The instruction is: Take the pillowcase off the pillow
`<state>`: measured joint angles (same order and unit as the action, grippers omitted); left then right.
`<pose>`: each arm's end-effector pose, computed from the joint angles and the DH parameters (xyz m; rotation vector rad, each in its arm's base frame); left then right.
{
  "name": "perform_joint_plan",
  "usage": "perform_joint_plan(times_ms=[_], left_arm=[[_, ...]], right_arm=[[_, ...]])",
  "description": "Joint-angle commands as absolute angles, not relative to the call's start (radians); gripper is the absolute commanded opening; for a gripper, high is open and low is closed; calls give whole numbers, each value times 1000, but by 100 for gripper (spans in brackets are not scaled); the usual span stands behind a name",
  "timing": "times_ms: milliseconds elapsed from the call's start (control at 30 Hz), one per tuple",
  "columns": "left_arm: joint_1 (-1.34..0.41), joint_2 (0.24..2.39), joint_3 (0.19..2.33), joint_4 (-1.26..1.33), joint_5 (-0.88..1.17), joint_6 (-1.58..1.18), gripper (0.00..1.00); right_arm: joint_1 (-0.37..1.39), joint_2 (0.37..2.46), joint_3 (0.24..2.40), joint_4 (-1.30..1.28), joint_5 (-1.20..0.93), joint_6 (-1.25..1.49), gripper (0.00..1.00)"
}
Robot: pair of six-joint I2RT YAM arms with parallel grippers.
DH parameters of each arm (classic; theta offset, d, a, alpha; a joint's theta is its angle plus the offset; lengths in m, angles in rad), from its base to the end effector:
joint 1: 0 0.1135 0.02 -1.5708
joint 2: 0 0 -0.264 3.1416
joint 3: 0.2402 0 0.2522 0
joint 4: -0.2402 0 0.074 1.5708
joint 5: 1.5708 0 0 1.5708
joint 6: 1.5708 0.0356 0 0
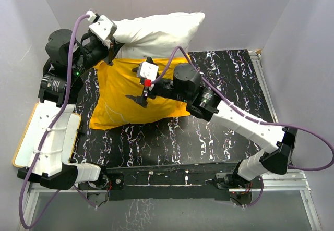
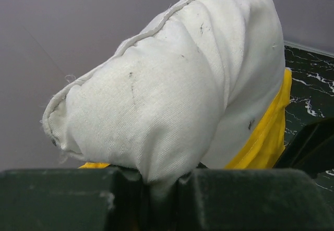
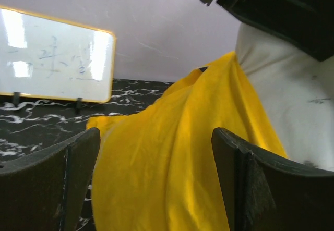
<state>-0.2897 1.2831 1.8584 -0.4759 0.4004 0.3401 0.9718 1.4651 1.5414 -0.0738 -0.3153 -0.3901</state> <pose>0.2109 -0.0774 0.5609 0.7573 1.2766 -0.2535 0.1824 0.2868 0.4548 -1.1994 1.0773 0.7002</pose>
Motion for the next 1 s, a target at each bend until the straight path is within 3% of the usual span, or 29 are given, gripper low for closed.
perform_joint_plan(times_ms=[0, 333, 500, 667, 967], left_arm=[[-289, 1282, 1936, -439, 408, 283, 0], [-290, 1307, 1979, -459, 418, 244, 0], [-289, 1307, 1989, -450, 411, 239, 0], [-288, 1316, 2008, -446, 416, 231, 0], [-288, 1337, 2065, -410, 401, 227, 0]], right_arm=[[992, 1467, 1557, 84, -140, -551, 90], [1038, 1538, 1622, 132, -39, -705, 88], [1046, 1579, 1588, 85, -41, -712, 77], [1072, 1590, 1479, 110, 9, -718, 62], [1121, 1627, 1299, 164, 73, -667, 20]])
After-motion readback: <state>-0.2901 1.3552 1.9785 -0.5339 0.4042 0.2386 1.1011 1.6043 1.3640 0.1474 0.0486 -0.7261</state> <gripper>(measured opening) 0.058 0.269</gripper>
